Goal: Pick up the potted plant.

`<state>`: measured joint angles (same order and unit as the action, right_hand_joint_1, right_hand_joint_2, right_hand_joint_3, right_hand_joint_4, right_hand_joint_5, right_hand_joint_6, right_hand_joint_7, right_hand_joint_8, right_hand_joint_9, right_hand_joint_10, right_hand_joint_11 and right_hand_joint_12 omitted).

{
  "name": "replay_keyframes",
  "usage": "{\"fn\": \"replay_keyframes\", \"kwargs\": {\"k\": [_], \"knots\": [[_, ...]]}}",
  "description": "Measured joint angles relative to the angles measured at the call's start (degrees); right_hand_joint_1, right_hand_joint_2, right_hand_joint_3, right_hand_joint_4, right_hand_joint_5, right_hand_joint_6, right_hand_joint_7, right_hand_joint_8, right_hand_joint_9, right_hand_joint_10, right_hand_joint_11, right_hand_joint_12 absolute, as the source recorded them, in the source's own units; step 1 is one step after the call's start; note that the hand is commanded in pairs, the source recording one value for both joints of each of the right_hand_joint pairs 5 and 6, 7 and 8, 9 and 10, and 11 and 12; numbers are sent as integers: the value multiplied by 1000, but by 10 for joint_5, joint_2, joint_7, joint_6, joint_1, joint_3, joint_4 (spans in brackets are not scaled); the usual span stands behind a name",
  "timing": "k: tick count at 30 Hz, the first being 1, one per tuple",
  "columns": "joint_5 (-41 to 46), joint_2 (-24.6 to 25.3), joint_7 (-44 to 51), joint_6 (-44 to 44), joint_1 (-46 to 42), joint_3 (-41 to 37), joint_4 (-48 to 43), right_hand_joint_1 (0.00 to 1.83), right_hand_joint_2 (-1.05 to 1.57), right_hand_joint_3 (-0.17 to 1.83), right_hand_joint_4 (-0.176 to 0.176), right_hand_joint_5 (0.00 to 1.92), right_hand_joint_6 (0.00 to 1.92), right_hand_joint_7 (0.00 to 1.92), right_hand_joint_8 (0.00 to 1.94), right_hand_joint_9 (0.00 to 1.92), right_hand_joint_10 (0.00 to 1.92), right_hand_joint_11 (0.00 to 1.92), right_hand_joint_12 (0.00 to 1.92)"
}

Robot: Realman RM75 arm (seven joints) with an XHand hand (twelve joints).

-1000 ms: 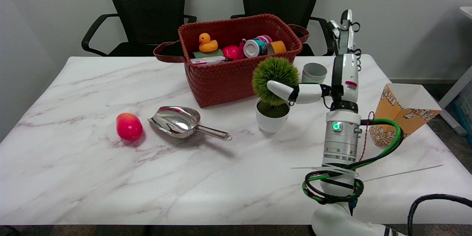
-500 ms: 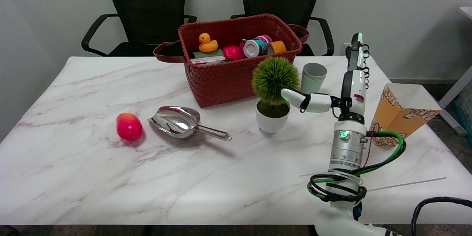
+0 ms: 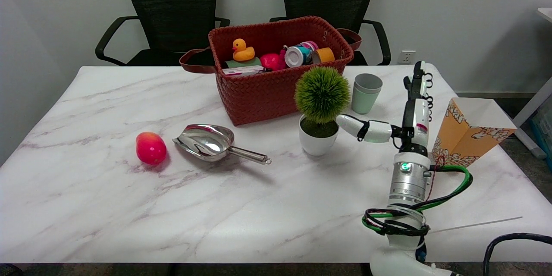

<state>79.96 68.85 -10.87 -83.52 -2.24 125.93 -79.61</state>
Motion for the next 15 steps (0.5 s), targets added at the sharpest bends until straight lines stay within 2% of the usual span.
{"fn": "replay_keyframes", "kwargs": {"k": [15], "knots": [[29, -2, -32, -3, -8, 23, 22, 1118, -138, 458, 0, 0, 0, 96, 96, 241, 241, 108, 108]]}}
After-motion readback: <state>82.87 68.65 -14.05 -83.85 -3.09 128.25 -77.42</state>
